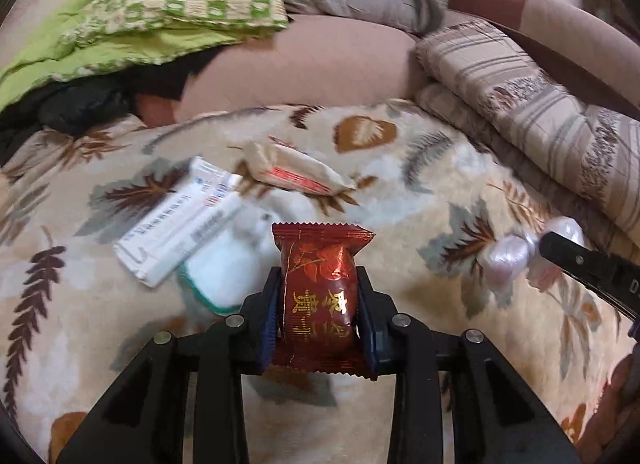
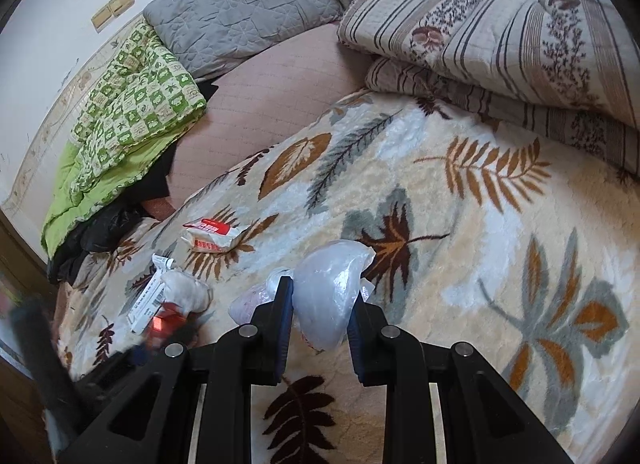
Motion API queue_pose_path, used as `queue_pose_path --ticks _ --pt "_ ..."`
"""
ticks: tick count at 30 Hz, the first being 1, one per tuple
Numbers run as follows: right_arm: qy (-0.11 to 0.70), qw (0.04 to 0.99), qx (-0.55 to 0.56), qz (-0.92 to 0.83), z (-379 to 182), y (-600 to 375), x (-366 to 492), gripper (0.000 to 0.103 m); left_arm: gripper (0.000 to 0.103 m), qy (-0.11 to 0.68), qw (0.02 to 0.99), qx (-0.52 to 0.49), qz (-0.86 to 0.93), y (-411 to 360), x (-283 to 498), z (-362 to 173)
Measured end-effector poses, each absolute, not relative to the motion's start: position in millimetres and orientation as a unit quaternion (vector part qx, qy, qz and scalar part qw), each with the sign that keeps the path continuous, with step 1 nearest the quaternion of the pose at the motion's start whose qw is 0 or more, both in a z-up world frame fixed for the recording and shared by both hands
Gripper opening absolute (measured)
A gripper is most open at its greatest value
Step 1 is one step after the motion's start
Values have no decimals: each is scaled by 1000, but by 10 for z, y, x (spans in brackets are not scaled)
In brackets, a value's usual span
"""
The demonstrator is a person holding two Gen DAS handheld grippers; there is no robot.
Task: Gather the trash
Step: 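Lift both held items and carry them toward the red wastebasket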
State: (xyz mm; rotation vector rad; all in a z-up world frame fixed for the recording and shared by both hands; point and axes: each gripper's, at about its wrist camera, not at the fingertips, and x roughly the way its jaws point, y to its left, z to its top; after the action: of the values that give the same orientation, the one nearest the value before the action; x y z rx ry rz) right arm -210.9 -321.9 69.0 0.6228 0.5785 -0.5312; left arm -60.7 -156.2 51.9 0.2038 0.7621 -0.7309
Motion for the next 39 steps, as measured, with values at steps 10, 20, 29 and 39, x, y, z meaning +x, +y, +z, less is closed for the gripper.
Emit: queue_pose_path --ticks 10,20,29,39 --pt "288 884 275 -245 672 -3086 -1972 27 32 354 865 99 -341 -1523 -582 566" --pt "290 886 271 -239 684 -3066 -1958 27 32 359 862 93 -345 -1508 -582 577" --pt "292 887 267 -237 702 -3058 -1952 27 32 356 863 100 -345 -1532 -599 582" --pt "300 888 258 -235 673 -3047 -1909 27 32 337 868 115 -346 -1560 -673 610"
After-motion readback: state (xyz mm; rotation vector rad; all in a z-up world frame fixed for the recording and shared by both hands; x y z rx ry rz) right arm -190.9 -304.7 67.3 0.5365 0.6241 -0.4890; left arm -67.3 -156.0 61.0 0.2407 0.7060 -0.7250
